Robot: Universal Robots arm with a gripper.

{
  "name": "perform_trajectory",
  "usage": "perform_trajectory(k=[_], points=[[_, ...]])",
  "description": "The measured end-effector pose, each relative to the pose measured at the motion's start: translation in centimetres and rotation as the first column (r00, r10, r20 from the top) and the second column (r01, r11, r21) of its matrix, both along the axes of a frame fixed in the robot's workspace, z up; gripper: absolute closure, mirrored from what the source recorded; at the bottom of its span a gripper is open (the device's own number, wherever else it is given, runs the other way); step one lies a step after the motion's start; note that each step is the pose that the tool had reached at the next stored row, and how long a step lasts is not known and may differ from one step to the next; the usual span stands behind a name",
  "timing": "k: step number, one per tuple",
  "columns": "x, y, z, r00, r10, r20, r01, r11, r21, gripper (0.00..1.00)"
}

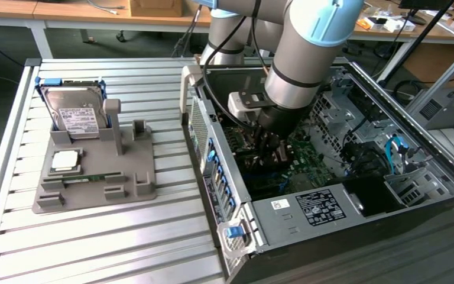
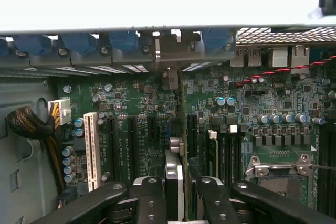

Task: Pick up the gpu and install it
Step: 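Insert the gpu into the slot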

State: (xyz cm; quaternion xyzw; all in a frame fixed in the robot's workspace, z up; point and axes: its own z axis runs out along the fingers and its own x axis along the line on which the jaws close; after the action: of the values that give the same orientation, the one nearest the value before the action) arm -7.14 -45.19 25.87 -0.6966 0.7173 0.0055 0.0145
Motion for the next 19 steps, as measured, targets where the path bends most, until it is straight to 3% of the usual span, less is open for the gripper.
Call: perform_trajectory(k=[19], points=[[0.0, -0.03, -0.09, 1.0, 0.0, -0.0001, 0.0, 1.0, -0.0018, 0.73]])
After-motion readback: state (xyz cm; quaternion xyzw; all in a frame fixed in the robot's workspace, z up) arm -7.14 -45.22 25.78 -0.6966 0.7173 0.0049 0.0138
